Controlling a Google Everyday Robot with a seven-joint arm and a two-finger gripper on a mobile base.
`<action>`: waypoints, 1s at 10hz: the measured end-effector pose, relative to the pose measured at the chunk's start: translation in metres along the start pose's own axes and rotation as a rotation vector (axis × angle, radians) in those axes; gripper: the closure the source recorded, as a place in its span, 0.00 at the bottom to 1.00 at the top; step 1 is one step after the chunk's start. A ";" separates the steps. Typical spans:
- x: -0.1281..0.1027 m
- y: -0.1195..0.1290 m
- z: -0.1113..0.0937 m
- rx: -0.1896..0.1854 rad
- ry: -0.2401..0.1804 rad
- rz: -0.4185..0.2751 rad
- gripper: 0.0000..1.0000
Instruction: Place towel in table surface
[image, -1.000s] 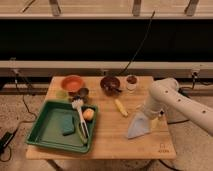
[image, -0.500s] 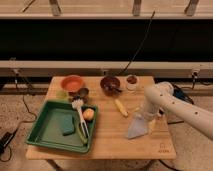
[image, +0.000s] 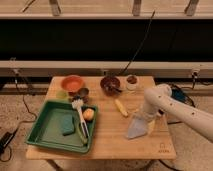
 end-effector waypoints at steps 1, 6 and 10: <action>0.002 0.001 0.005 -0.005 0.000 0.002 0.20; 0.005 0.004 0.010 -0.012 0.008 0.010 0.51; 0.002 0.008 -0.010 0.013 0.011 0.002 0.89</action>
